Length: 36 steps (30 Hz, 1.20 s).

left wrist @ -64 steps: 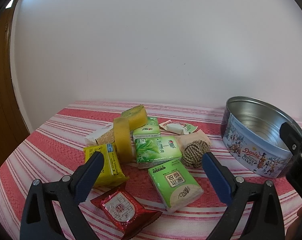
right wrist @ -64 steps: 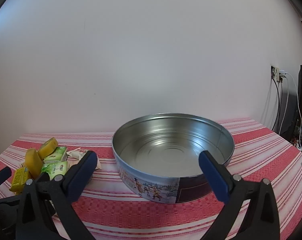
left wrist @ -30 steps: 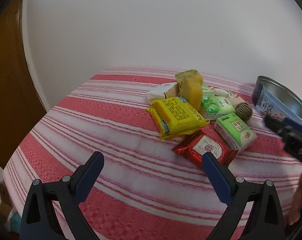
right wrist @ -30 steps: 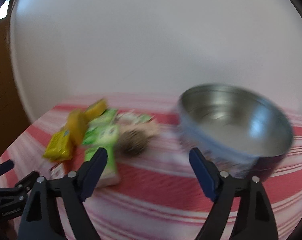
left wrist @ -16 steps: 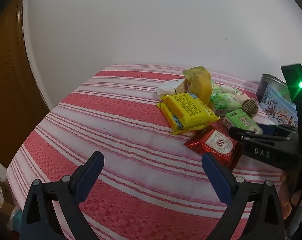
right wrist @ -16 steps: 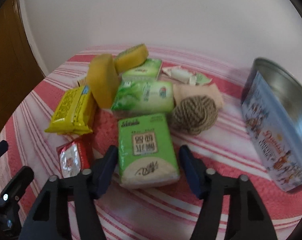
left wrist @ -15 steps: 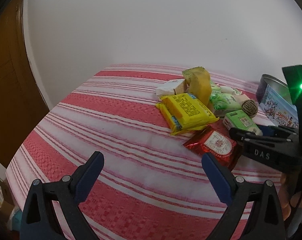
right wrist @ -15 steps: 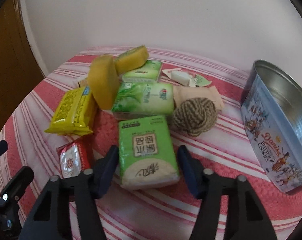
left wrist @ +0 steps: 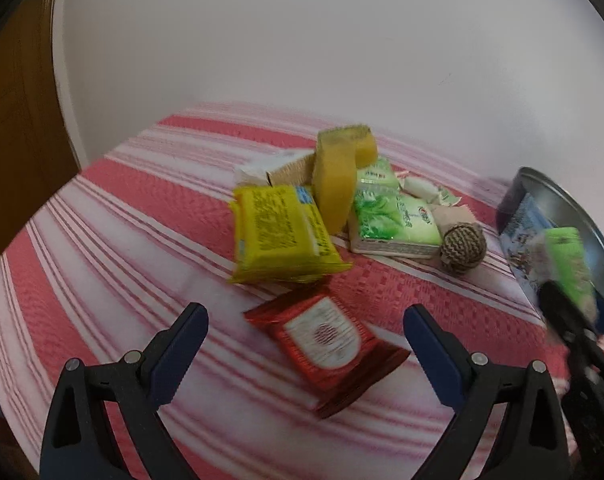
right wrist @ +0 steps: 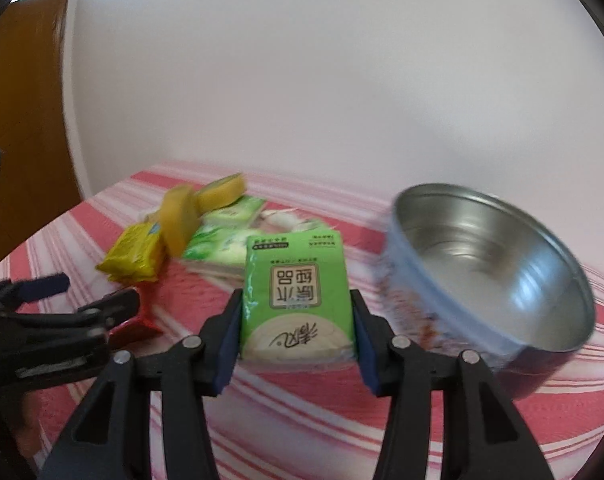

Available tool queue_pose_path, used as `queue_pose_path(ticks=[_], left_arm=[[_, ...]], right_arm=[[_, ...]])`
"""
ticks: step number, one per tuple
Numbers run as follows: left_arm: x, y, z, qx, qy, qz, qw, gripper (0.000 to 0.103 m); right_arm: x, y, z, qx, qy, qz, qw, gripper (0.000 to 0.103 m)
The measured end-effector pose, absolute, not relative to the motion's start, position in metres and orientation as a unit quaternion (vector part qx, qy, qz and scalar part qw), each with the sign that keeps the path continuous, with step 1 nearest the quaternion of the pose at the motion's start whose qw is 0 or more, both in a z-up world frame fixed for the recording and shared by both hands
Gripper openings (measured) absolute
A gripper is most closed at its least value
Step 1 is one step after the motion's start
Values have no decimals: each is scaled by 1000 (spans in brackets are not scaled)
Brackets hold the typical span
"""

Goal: Organize objects
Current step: 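Grasp the green tissue pack with the right gripper while the left grasps the red cake packet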

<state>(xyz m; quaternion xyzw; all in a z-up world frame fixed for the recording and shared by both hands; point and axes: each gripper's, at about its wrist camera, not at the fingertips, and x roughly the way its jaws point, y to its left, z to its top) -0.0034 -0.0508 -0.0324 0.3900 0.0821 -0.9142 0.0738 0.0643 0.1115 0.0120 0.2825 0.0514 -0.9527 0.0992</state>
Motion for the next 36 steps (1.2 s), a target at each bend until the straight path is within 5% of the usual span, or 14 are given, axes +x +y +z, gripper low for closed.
queue_pose_path(ticks=[2,5,10,12,27,36], left_arm=[[-12,-45,-39,400,79,-908,96,98],[-22,-41,-49,418,80,-897,117,74],[-21,-41,-51,421,76,-895,130,62],[-19,-45,-51,415,86,-897,125,45],[51,-63,-12,297,114,-948,28,42],[34,1,28,256,81,-963,-16,42]], right_arm=[[63,121,16,282,40,-954,98,50],[61,126,17,287,26,-953,97,50],[66,133,22,279,21,-955,101,50],[66,134,23,278,17,-955,103,50],[75,148,37,239,-15,-966,98,50],[90,174,53,183,-24,-980,72,50]])
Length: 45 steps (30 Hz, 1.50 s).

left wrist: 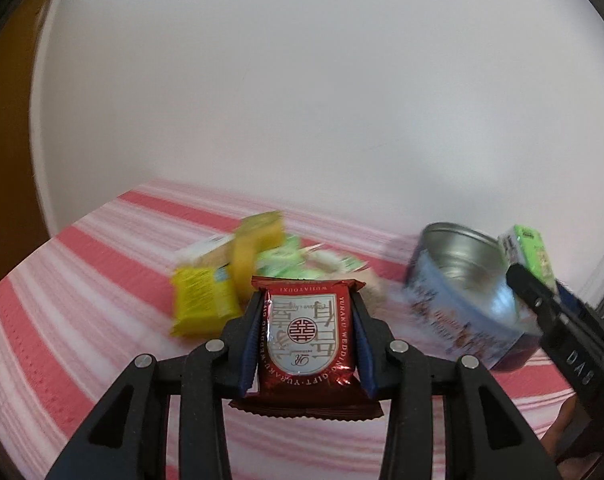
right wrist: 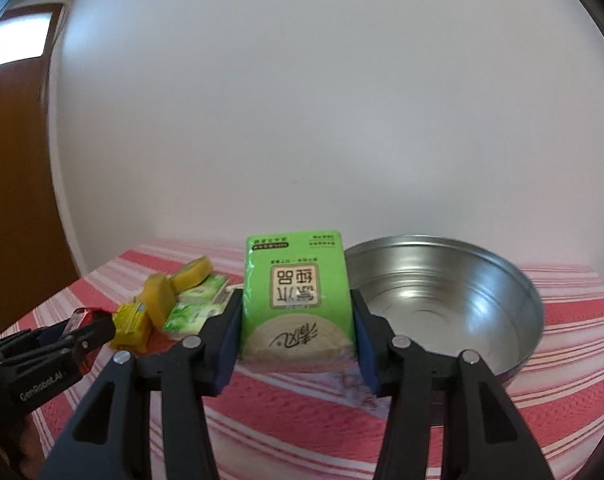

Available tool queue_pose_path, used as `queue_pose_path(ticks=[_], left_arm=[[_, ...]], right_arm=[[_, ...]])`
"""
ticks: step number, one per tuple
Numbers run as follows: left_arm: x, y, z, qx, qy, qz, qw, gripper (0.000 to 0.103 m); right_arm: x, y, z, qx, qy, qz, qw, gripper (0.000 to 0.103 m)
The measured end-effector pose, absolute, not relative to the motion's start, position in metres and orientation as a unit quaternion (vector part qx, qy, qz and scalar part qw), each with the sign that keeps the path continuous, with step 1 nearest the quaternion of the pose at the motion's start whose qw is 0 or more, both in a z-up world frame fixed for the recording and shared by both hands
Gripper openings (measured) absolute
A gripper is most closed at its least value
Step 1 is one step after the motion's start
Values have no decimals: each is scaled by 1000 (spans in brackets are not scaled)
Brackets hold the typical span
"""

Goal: Organize objects
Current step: 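Grasp the green tissue pack with the right gripper while the left grasps the red cake packet, then lower both held packs into the metal tin and open both grippers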

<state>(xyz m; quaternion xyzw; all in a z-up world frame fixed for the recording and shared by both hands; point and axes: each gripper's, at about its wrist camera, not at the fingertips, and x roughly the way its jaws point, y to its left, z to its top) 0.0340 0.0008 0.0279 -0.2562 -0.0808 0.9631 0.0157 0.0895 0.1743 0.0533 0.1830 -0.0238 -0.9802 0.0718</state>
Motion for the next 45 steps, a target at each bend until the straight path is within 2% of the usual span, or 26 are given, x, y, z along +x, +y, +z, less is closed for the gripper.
queue_pose_path(ticks=[10,19,24,45], left_arm=[[-7,87,40,-242,-47,965,86,42],[-48,151,24,-254,-24,960,119,42],[-60,176,9,-267,-10,955,129,43],[-67,191,-6,-287,23,951,111,43]], right_arm=[[79,246,49,187,-23,-982,-17,50],[54,306,37,225,-64,-969,-75,50],[37,311,31,238,-57,-965,-92,50],[18,327,27,271,-40,-957,-95,50]])
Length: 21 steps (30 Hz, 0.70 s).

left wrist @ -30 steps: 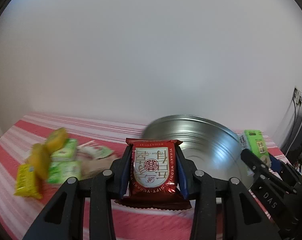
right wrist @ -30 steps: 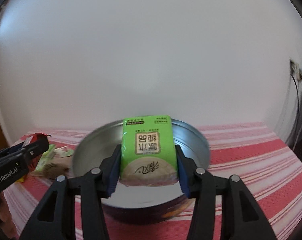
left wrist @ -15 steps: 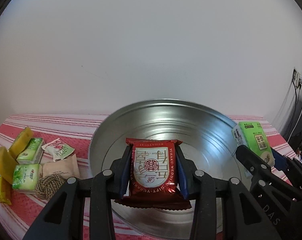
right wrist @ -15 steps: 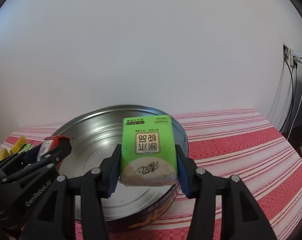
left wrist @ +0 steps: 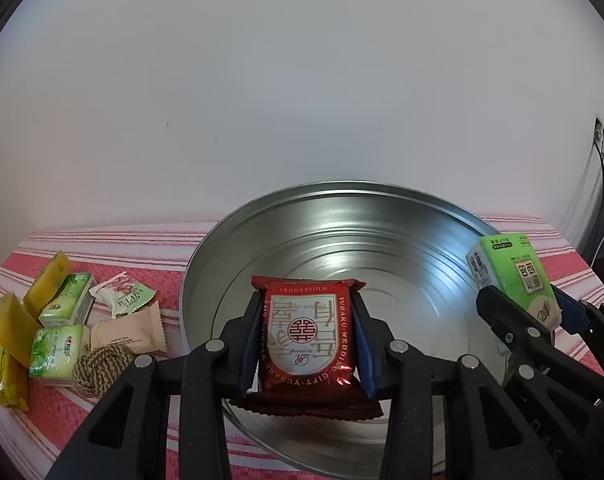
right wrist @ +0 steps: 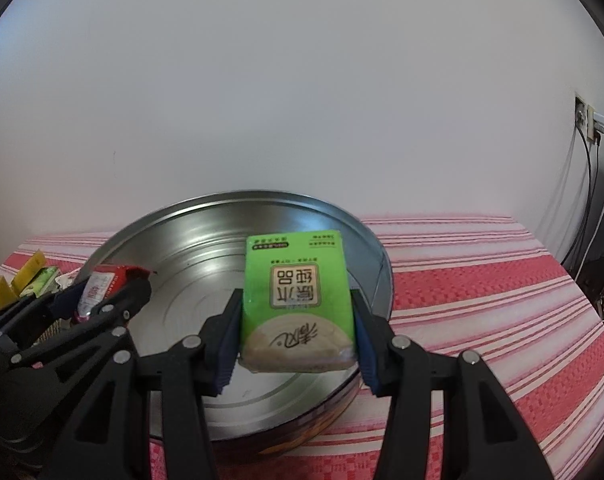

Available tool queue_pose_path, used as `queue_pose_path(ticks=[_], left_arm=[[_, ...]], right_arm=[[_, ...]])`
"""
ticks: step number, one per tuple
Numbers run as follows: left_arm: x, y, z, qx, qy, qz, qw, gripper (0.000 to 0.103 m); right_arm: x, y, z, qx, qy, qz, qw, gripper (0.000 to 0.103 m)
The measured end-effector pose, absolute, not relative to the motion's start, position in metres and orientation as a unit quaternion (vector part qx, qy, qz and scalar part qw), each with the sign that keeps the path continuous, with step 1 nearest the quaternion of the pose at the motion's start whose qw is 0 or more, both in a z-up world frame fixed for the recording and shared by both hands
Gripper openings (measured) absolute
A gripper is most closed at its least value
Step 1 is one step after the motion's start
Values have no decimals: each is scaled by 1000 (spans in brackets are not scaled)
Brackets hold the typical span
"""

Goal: Organize objects
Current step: 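Lower both held packs into the metal tin and open both grippers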

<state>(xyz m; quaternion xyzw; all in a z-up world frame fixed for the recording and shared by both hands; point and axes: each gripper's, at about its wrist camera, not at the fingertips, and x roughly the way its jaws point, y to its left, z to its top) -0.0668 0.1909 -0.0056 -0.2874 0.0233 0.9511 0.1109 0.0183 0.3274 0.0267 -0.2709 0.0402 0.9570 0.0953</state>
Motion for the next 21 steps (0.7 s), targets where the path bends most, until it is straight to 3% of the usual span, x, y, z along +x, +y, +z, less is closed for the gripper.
queue_pose_path(ticks=[11,12,13,17,19,21], left_arm=[[-70,192,-9,-288,23,952,101,44],[-72,192,-9,-287,21,953,99,46],[-70,191,-6,-284,22,954,92,49],[-58,178,9,-243,20,969,40,97],[-52,169,14,-222,3,975,27,99],[-50,166,16,-219,3,975,27,99]], right_arm=[[17,325,26,-277,47,956,89,51],[16,325,26,-278,49,955,86,53],[17,328,27,-277,51,956,87,61],[29,329,36,-237,47,962,129,89],[43,338,41,-202,69,967,139,103],[50,342,47,-176,97,970,137,103]])
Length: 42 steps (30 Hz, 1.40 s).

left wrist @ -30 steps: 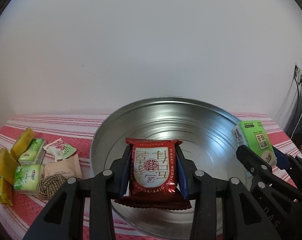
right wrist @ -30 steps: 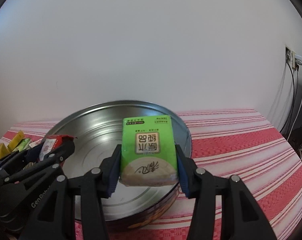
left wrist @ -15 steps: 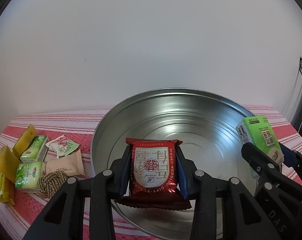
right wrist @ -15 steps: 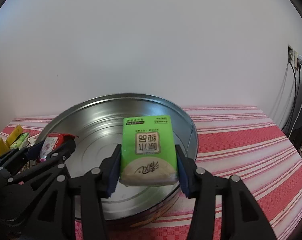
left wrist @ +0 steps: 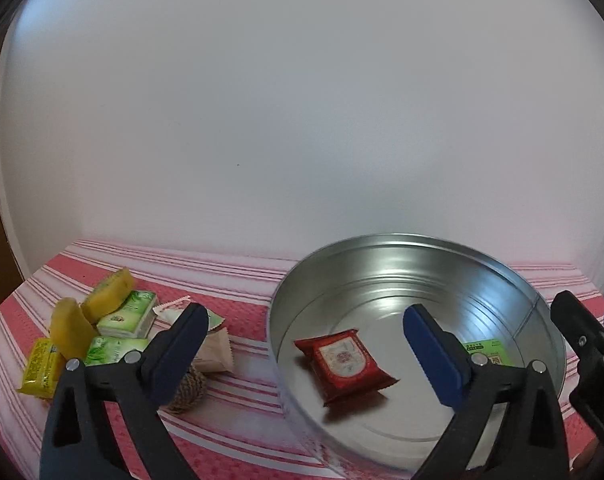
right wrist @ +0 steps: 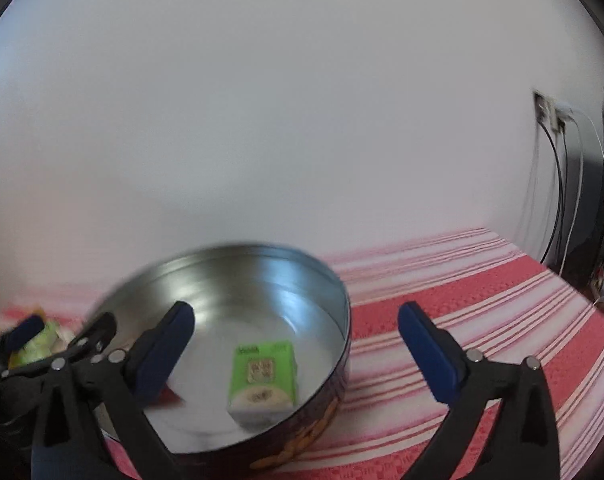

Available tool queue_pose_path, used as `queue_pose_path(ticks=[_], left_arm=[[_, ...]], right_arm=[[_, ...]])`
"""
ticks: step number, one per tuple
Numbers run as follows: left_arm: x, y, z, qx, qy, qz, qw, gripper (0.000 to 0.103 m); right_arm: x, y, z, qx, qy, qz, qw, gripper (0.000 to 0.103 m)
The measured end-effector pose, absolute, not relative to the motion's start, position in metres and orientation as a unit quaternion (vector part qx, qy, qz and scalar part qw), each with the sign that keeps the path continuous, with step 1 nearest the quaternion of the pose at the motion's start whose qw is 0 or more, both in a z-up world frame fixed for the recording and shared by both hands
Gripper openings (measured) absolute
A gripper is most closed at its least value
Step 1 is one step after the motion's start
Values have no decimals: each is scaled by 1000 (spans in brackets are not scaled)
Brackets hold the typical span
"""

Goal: Organize objects
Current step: 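Lower both held packs into the metal tin and open both grippers, then grasp a yellow biscuit packet with the left gripper while the right grasps another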

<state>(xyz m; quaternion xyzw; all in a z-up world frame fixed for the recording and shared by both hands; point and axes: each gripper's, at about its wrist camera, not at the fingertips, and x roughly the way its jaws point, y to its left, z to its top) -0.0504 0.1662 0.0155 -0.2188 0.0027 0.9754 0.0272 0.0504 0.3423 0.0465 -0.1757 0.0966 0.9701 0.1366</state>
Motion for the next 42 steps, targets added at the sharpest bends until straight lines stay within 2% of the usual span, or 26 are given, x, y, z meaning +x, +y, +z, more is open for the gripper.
queue_pose_path(ticks=[15,20,42], left_arm=[[-30,151,8,-208,39,977,14,99],[-25,137,10,-210,27,977,12,99],[-19,69,-2,-243,8,970,-28,99]], right_arm=[[61,328,47,-143,98,976,131,103],[77,321,51,-89,88,983,134,103],[94,282,48,-94,99,982,131,103]])
